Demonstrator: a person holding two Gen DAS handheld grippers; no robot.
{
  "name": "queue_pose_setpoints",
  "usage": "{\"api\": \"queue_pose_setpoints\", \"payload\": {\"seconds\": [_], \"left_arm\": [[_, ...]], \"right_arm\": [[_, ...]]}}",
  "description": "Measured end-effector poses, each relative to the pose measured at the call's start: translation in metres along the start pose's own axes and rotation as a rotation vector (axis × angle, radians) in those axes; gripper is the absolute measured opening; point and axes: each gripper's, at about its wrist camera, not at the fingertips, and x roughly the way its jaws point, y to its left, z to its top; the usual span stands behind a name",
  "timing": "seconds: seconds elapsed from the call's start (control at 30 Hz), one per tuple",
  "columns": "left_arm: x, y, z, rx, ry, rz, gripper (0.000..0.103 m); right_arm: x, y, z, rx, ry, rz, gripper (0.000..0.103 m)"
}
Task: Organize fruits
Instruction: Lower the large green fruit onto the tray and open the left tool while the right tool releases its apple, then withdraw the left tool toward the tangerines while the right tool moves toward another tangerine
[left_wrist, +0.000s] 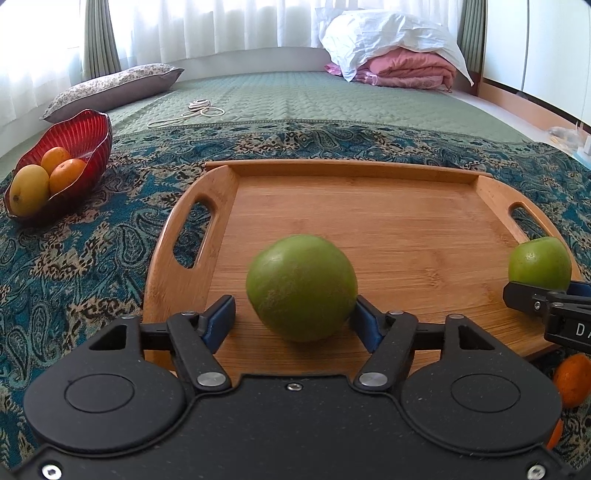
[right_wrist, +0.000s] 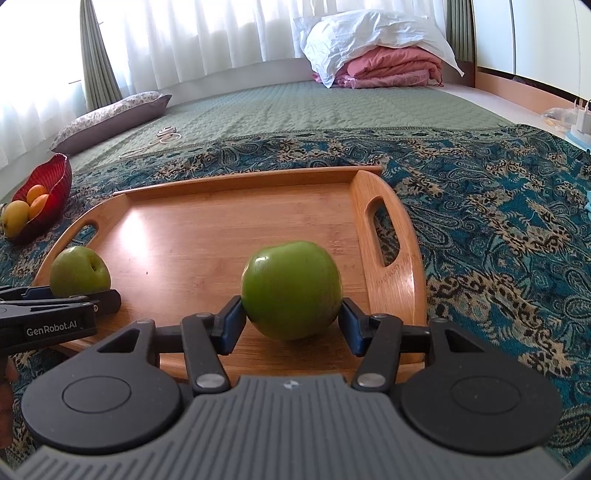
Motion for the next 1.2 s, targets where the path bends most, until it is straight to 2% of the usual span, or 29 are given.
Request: {"api": "queue_pose_setpoints", "payload": {"seconds": [0.13,0.2,0.3,0.57,0.9,1.2], "left_arm": [[-0.005,0.003,0.0,-0.008,-0.007,-0.006,0.073],[-0.009,0.004,0.0,-0.005,-0.016,-0.007,0.078],[-0.015,0.004,0.0,0.006,-0.029,-0.007,0.081],[-0.029,0.003,-0.007,0.0,-0.043,-0.024,0.084],[-0.046,0.003,-0.016,-0.005,-0.058,-0.037,0.085],[-0.073,-0.002,-0.032,0.016,-0.102,-0.047,0.09]], "right_arm": [[-0.002,-0.001,-0.002,0.007,0.002,0.004,0.062],[-0.004,-0.001,-0.003,0.008,0.002,0.007,0.065],[-0.006,0.0,-0.005,-0.001,0.0,0.009,0.071],[-0.013,0.002,-0.009,-0.027,-0.005,0.003,0.072],[-0.028,0.002,-0.013,-0.043,-0.029,0.016,0.079],[-0.048,0.006,-0.025,-0.096,-0.076,0.022,0.086]]}}
